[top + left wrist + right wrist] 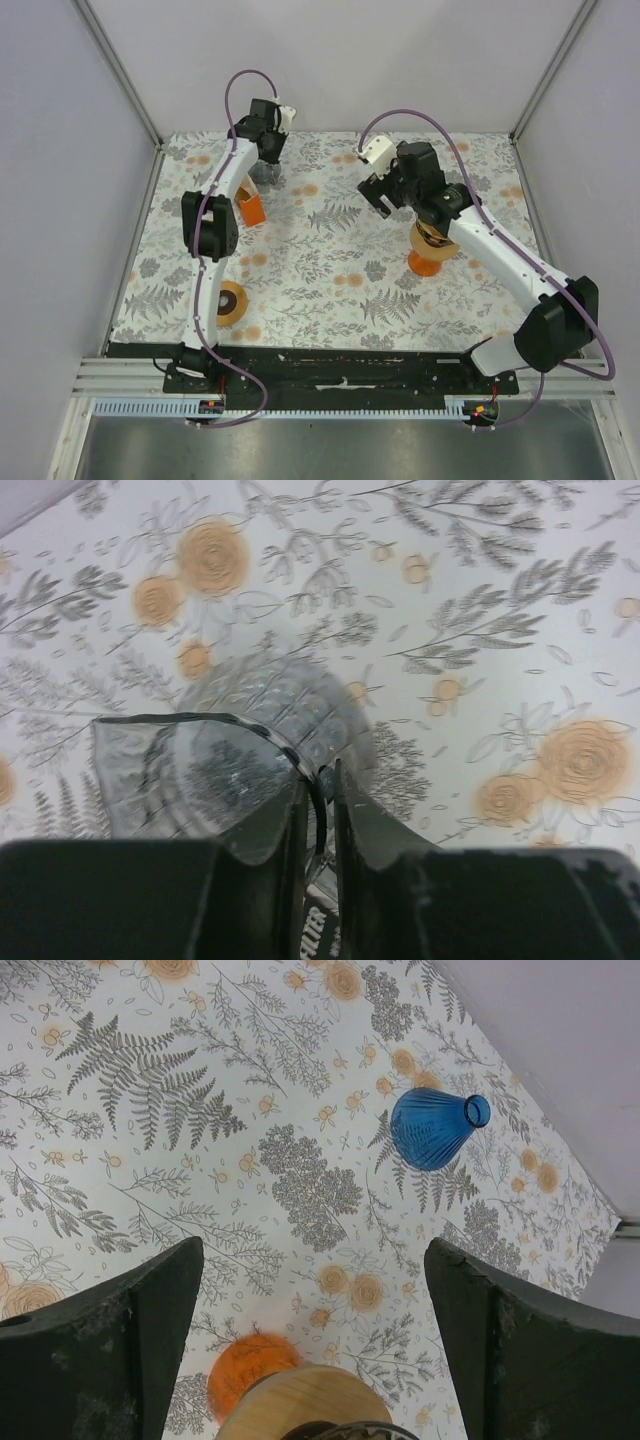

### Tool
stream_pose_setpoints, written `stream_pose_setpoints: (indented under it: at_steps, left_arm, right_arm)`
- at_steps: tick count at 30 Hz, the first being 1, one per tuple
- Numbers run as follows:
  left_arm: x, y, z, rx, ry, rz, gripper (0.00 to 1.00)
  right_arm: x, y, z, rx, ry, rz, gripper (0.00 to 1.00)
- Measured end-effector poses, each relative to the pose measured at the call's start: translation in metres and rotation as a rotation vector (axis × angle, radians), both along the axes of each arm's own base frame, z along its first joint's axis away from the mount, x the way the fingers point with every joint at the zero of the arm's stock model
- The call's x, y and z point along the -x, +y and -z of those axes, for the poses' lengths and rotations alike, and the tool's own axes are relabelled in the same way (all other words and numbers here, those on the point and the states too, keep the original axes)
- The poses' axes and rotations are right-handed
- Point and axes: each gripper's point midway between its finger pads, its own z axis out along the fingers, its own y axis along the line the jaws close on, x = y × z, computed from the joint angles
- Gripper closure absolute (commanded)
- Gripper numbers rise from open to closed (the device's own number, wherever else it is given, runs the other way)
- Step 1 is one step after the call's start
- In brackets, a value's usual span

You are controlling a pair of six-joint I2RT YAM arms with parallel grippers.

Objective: Place the coffee filter in the dripper

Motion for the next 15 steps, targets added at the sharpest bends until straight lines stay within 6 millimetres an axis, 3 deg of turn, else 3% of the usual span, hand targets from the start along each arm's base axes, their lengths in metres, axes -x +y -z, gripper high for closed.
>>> stream_pose_setpoints:
  at_steps: [2, 6, 11, 15]
  left_arm:
    - [0.004, -0.011, 0.003, 0.027, 0.011, 0.04, 0.97]
    - [0.026, -0.033, 0.003, 0.041, 0.036, 0.133, 0.98]
    - [0.093, -0.077, 0.004, 0.092, 0.138, 0.313, 0.98]
    - [0.162, -0.112, 0.002, 0.148, 0.222, 0.485, 0.98]
  right_arm:
    - [0.003, -0.003, 0.001, 0.003, 0.001, 0.005, 0.02]
    - [0.011, -0.01, -0.007, -0.015, -0.014, 0.021, 0.02]
    - [0.024, -0.023, -0.034, -0.066, -0.072, 0.048, 0.02]
    - [0.037, -0.033, -0.05, -0.102, -0.114, 0.064, 0.02]
